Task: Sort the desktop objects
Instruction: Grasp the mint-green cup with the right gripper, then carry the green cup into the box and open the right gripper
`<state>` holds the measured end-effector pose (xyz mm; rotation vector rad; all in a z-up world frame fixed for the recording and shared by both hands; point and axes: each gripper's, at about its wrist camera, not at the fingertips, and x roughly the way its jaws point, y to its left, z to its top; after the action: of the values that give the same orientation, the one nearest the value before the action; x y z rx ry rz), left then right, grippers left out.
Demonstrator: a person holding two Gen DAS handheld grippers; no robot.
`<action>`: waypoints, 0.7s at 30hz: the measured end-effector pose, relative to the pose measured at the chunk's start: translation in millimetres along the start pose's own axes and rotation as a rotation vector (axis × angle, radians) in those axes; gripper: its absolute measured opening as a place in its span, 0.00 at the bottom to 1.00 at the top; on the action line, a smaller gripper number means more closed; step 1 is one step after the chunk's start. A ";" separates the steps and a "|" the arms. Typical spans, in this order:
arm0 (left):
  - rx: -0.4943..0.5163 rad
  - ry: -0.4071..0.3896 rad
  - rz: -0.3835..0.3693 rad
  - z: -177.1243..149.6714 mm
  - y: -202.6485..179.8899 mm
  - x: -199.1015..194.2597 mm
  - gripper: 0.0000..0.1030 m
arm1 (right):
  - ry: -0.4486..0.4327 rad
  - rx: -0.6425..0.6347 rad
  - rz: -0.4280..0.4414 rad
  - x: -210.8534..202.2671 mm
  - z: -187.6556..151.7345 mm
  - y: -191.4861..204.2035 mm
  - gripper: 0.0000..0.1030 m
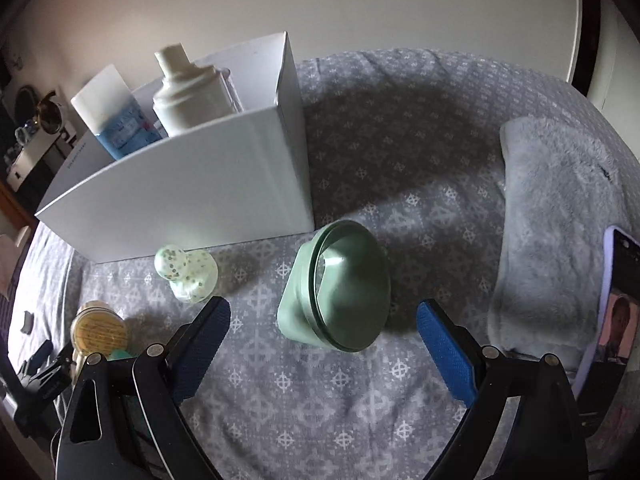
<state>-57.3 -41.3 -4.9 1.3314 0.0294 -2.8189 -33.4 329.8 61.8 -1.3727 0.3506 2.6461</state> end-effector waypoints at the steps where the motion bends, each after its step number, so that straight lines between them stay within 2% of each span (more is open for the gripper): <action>1: 0.000 0.000 0.000 0.1 0.1 0.1 1.00 | 0.011 0.002 0.001 7.1 0.1 2.4 0.92; 5: 0.000 0.000 0.000 0.1 0.1 0.1 1.00 | 0.040 -0.052 -0.050 33.9 -2.4 9.1 0.92; 8: 0.000 0.000 0.000 0.1 0.2 0.1 1.00 | 0.028 -0.123 -0.079 41.0 -3.0 12.5 0.92; 9: 0.000 0.000 0.000 -0.2 -0.4 -0.3 1.00 | 0.021 -0.129 -0.079 40.7 -4.0 12.3 0.88; 10: 0.000 0.000 0.000 0.0 0.2 0.1 1.00 | 0.013 -0.126 -0.085 39.1 -4.1 11.5 0.73; 11: 0.000 0.000 0.000 0.0 0.2 0.1 1.00 | 0.007 -0.117 -0.094 36.5 -3.8 9.5 0.64; 13: 0.000 0.000 0.000 0.0 0.1 0.1 1.00 | 0.000 -0.077 -0.074 29.9 -3.0 3.3 0.62; 17: 0.000 0.000 0.000 0.0 0.2 0.1 1.00 | -0.068 -0.019 -0.046 3.6 -8.8 0.2 0.62; 21: 0.000 0.000 0.000 -0.1 0.0 -0.1 1.00 | -0.229 -0.086 0.052 -54.9 -10.8 28.8 0.62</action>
<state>-57.2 -41.4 -4.9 1.3315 0.0294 -2.8190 0.0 298.2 104.8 -1.0787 0.2505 2.8536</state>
